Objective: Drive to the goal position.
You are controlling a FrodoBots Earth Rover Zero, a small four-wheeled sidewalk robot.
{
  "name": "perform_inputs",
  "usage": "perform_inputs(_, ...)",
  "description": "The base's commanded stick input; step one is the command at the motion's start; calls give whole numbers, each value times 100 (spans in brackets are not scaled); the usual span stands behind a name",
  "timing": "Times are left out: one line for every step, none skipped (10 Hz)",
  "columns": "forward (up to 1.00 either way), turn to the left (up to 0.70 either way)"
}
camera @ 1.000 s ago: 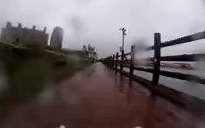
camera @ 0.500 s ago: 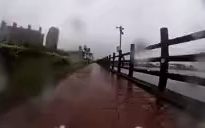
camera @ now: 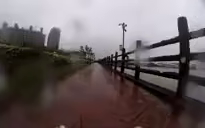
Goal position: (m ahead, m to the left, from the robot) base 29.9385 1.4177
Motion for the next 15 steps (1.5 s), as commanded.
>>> perform_inputs(100, 0)
perform_inputs(100, 0)
perform_inputs(100, 1)
perform_inputs(100, 20)
perform_inputs(100, 29)
perform_inputs(100, 35)
perform_inputs(100, 38)
perform_inputs(100, 0)
perform_inputs(100, 0)
perform_inputs(100, 0)
perform_inputs(100, 0)
perform_inputs(100, 0)
perform_inputs(100, 0)
perform_inputs(100, 0)
perform_inputs(100, 0)
